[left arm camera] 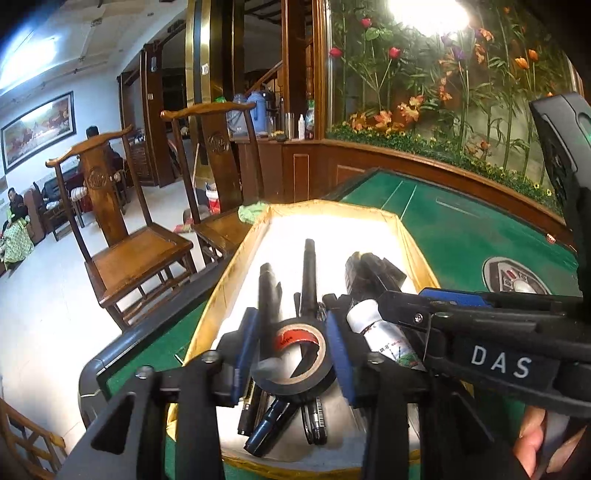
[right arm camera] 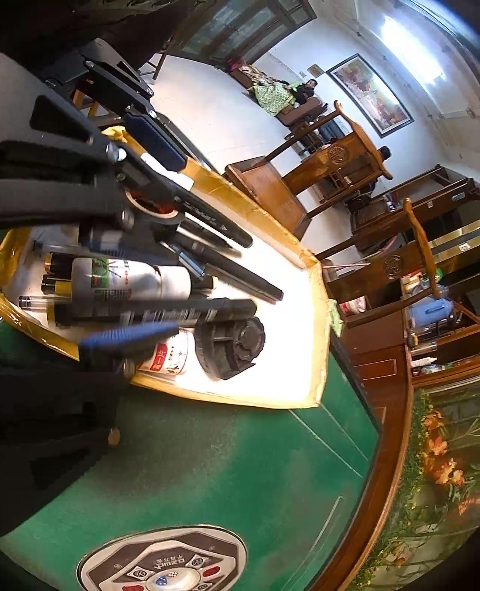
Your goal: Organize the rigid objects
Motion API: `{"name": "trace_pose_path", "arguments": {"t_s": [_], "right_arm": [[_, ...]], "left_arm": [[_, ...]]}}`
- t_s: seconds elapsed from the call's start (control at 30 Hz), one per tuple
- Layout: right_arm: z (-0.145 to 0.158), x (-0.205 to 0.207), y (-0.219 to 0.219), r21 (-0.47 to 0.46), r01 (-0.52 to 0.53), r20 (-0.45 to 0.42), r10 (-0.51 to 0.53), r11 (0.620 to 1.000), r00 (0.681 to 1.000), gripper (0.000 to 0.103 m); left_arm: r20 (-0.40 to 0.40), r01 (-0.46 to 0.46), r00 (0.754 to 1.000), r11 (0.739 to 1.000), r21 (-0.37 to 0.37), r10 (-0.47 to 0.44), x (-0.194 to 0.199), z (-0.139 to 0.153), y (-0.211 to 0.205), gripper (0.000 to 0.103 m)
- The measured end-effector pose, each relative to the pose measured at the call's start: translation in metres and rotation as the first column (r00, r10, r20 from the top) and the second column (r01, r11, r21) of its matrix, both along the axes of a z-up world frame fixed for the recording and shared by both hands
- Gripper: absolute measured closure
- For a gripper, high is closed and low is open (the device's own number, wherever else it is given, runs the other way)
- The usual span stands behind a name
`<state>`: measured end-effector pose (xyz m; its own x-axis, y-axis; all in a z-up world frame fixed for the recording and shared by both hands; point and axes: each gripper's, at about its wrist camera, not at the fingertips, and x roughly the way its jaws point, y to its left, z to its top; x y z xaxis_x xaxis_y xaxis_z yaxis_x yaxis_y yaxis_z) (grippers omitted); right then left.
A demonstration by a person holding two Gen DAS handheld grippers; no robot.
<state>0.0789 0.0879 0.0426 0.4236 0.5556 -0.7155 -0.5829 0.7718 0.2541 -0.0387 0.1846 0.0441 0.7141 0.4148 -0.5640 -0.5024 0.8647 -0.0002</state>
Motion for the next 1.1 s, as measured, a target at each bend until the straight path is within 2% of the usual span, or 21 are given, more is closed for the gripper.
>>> {"name": "trace_pose_path", "arguments": {"t_s": [0.13, 0.2, 0.27, 0.33, 0.4, 0.47, 0.6, 0.7, 0.77, 0.8, 0.97, 1.1], "right_arm": [[0.013, -0.009, -0.006, 0.027, -0.006, 0.033, 0.005, 1.000, 0.999, 0.053], [0.021, -0.017, -0.011, 0.029, -0.002, 0.063, 0.001, 1.000, 0.998, 0.042], [0.030, -0.030, -0.023, 0.041, 0.002, 0.114, -0.007, 0.999, 0.993, 0.041], [0.035, -0.043, -0.035, 0.036, 0.014, 0.160, -0.020, 0.999, 0.987, 0.037], [0.040, -0.062, -0.055, 0.033, 0.030, 0.222, -0.037, 0.999, 0.974, 0.027], [0.041, -0.079, -0.070, 0.020, 0.047, 0.274, -0.050, 0.999, 0.960, 0.023], [0.032, -0.122, -0.102, 0.013, 0.060, 0.369, -0.061, 0.998, 0.928, 0.021], [0.028, -0.142, -0.118, 0.039, 0.062, 0.408, -0.072, 0.997, 0.910, 0.021], [0.028, -0.145, -0.125, 0.055, 0.062, 0.404, -0.079, 0.997, 0.912, 0.021], [0.027, -0.145, -0.129, 0.069, 0.064, 0.394, -0.086, 0.996, 0.915, 0.021], [0.018, -0.139, -0.130, 0.062, 0.060, 0.354, -0.078, 0.996, 0.932, 0.021], [0.015, -0.142, -0.127, 0.058, 0.051, 0.350, -0.068, 0.997, 0.934, 0.021]], "left_arm": [[0.019, -0.003, 1.000, 1.000, 0.029, 0.002, -0.004, 0.009, -0.006, 0.042], [0.034, 0.002, 0.999, 0.999, 0.033, -0.003, -0.010, 0.014, -0.010, 0.034], [0.050, 0.007, 0.999, 0.999, 0.042, -0.009, -0.019, 0.019, -0.014, 0.012], [0.069, 0.019, 0.997, 0.999, 0.050, -0.022, -0.032, 0.022, -0.019, 0.000], [0.088, 0.021, 0.996, 0.999, 0.036, -0.024, -0.046, 0.025, -0.021, 0.000], [0.068, 0.032, 0.997, 0.999, 0.004, -0.033, -0.055, 0.026, -0.021, 0.000], [0.038, 0.027, 0.999, 1.000, -0.004, -0.027, -0.072, 0.026, -0.022, 0.000], [0.017, 0.017, 1.000, 0.999, -0.041, -0.016, -0.084, 0.026, -0.021, 0.000], [-0.014, 0.035, 0.999, 0.999, -0.035, -0.036, -0.091, 0.024, -0.023, 0.001], [-0.003, 0.050, 0.999, 0.998, -0.034, -0.050, -0.095, 0.024, -0.025, 0.001], [0.045, -0.026, 0.999, 0.998, -0.050, 0.029, -0.120, 0.028, -0.028, 0.001], [0.000, -0.069, 0.998, 0.997, -0.031, 0.069, -0.122, 0.027, -0.020, 0.001]]}}
